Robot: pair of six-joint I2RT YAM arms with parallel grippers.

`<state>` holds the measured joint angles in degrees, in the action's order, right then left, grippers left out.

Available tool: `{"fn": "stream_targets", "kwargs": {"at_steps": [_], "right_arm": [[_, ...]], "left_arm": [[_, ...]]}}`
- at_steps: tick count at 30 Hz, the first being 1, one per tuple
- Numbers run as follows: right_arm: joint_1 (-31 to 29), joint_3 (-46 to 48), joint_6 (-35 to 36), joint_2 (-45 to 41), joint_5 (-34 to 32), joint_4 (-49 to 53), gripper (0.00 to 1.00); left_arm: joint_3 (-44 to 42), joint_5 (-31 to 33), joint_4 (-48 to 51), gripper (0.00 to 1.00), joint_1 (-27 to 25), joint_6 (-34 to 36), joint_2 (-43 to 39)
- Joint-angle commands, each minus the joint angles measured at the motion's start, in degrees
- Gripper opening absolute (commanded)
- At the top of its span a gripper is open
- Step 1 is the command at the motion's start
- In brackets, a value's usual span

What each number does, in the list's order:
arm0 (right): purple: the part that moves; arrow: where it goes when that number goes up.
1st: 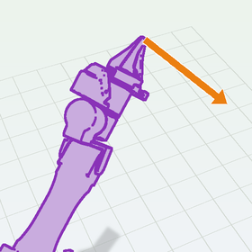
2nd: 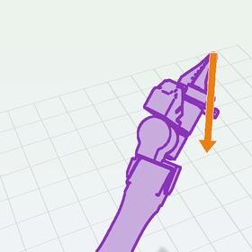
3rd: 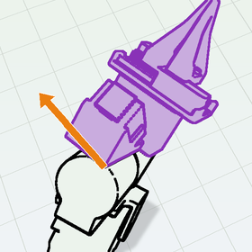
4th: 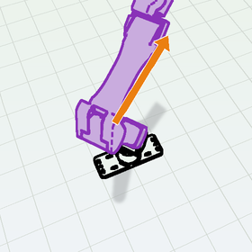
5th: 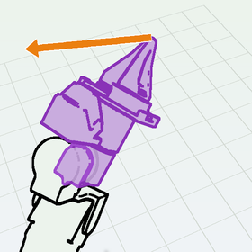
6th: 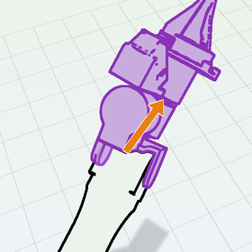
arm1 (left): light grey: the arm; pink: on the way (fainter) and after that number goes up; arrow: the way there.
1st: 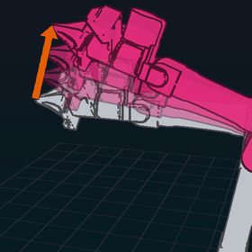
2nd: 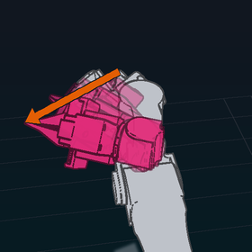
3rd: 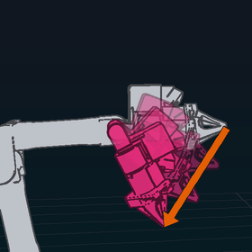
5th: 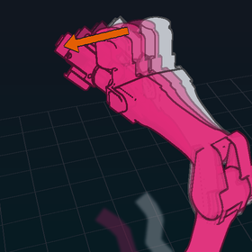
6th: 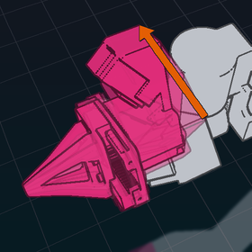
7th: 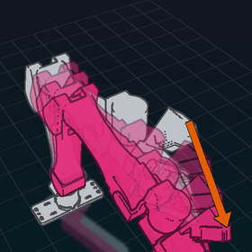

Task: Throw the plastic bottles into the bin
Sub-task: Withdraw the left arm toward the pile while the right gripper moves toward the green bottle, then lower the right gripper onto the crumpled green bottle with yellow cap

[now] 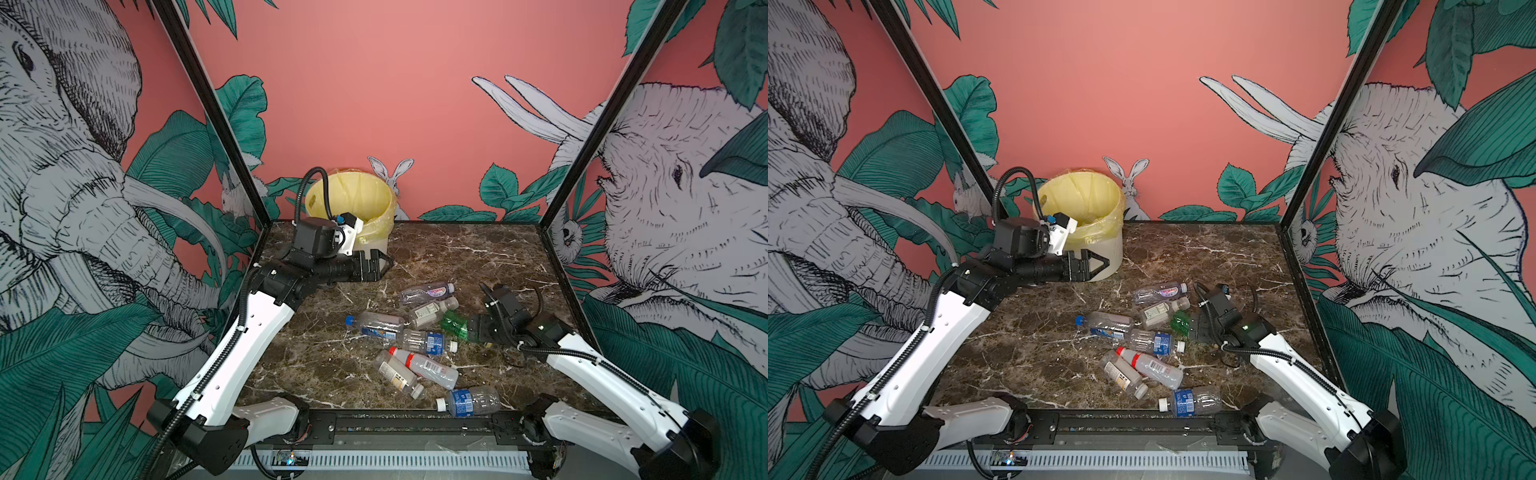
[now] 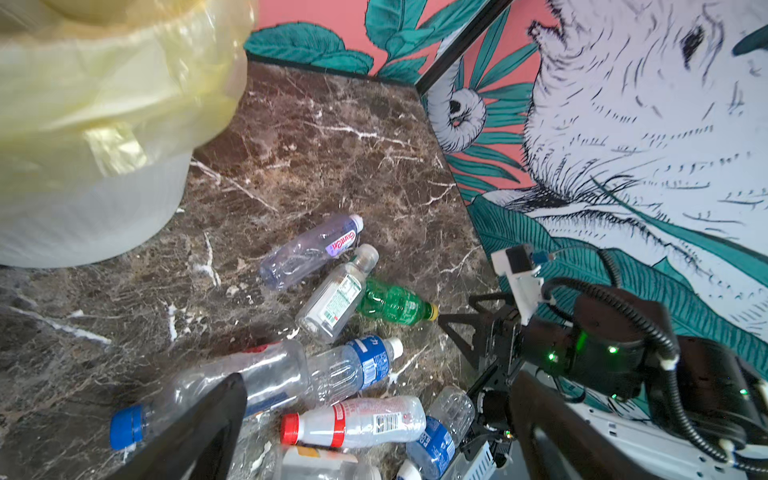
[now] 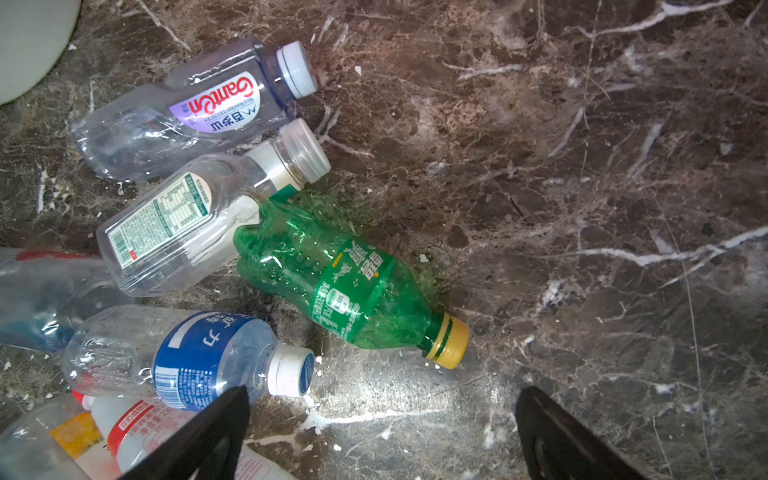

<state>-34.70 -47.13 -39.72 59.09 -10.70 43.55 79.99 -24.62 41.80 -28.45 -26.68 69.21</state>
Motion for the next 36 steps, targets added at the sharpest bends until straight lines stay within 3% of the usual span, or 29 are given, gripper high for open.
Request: {"fn": "stream_targets", "kwargs": {"at_steps": [1,7,17,28,36], "right_arm": [[0.33,-1.63,4.33,1.64,0.33,-0.29,0.99],[0.33,-0.91,6.24,3.57,4.29,-4.12,0.99],[0.33,-0.44,4.80,3.48,3.88,-1.69,0.99],[0.33,-1.55,14.23,8.87,3.28,-7.26,0.99],[0.31,-2.49,21.26,12.76,3.16,-10.50,0.99]], "left_arm": [[-3.13,0.02,-0.46,1.00,-0.94,1.56,-2.64],[-8.41,-0.25,-0.62,1.00,-1.17,1.94,-4.43],[-17.70,-0.08,-2.57,1.00,-1.22,2.06,-7.48],[-23.01,0.25,-3.26,1.00,-1.21,2.92,-7.25],[-24.47,4.32,0.63,1.00,-1.23,6.55,-7.51]]}}
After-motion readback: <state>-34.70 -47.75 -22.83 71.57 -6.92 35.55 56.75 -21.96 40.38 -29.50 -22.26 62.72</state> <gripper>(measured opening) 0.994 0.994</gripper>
